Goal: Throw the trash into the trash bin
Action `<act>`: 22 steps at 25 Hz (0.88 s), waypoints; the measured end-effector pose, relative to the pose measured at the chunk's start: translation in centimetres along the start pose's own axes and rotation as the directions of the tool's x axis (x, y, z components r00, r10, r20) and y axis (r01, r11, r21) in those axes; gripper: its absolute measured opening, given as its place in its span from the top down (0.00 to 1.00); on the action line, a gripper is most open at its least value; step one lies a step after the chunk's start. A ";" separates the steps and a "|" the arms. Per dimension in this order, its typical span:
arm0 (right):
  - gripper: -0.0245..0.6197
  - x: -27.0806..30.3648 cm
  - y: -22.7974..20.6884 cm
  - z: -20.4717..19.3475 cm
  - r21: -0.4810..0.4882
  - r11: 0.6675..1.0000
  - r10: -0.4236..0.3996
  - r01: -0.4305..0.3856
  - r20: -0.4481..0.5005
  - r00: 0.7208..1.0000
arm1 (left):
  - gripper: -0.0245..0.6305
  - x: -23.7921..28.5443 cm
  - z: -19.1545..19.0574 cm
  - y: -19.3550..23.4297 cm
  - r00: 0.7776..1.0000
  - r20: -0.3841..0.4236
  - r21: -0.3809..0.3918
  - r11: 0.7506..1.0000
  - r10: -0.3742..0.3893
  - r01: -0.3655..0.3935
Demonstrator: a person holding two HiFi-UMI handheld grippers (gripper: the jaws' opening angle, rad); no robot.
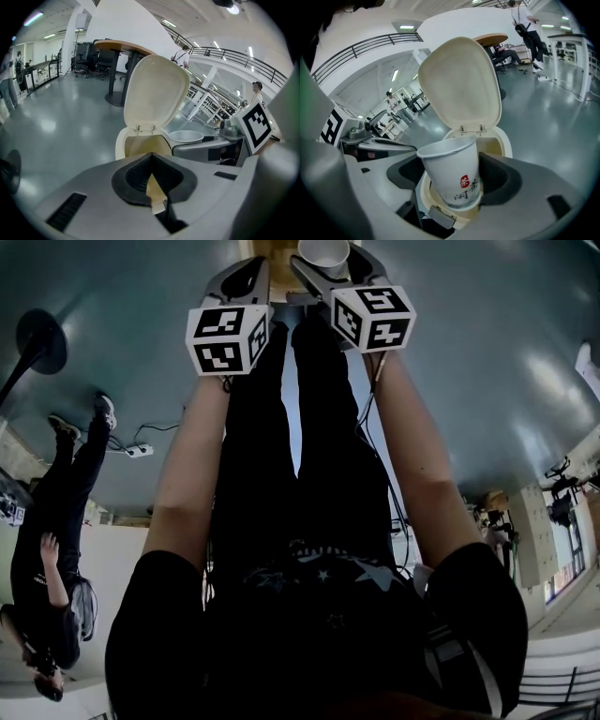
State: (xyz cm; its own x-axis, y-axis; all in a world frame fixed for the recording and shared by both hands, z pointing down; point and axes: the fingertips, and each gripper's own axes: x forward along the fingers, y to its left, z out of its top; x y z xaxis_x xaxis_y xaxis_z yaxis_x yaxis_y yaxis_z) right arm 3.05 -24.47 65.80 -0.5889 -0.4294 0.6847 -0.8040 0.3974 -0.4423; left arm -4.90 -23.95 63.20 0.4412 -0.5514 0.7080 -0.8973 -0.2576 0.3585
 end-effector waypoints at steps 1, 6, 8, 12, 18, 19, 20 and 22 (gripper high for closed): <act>0.41 0.3 0.2 -0.1 -0.020 1.000 0.001 -0.002 -0.009 1.000 | 0.95 0.3 -0.3 0.2 1.000 -0.007 -0.003 1.000 0.004 -0.004; 0.41 1.9 0.4 -1.1 -0.070 0.997 -0.018 0.014 -0.057 0.998 | 0.95 1.6 -2.3 1.9 0.998 -0.056 0.007 1.000 0.028 -0.027; 0.41 2.0 0.1 -1.4 -0.058 0.998 -0.025 0.021 -0.074 0.997 | 0.95 2.0 -2.6 2.0 0.997 -0.072 0.016 0.999 0.031 -0.030; 0.41 2.1 -0.4 -1.5 -0.069 0.997 -0.042 0.036 -0.090 0.995 | 0.95 2.5 -2.5 2.1 0.995 -0.093 0.032 0.999 0.031 -0.028; 0.41 2.8 -0.1 -1.7 -0.038 0.999 -0.027 0.023 -0.102 0.994 | 0.95 2.9 -2.7 2.6 0.993 -0.109 0.038 0.999 0.036 -0.032; 0.41 2.8 -0.1 -1.7 -0.040 0.999 -0.026 0.022 -0.105 0.994 | 0.95 3.0 -2.7 2.5 0.993 -0.111 0.039 0.999 0.035 -0.031; 0.38 2.8 -0.1 -1.8 -0.042 0.999 -0.025 0.021 -0.108 0.994 | 0.95 3.0 -2.7 2.5 0.993 -0.112 0.039 0.999 0.034 -0.030; 0.38 2.8 -0.2 -1.9 -0.041 0.999 -0.021 0.017 -0.111 0.994 | 0.95 3.1 -2.7 2.3 0.993 -0.115 0.037 0.999 0.030 -0.026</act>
State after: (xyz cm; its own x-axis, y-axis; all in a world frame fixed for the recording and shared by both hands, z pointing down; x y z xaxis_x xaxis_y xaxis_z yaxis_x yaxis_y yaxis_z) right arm 1.73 -24.23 68.86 -0.5589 -0.3449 0.7541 -0.8098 0.4229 -0.4068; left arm -5.59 -24.14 67.88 0.4125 -0.4644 0.7837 -0.9085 -0.2721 0.3170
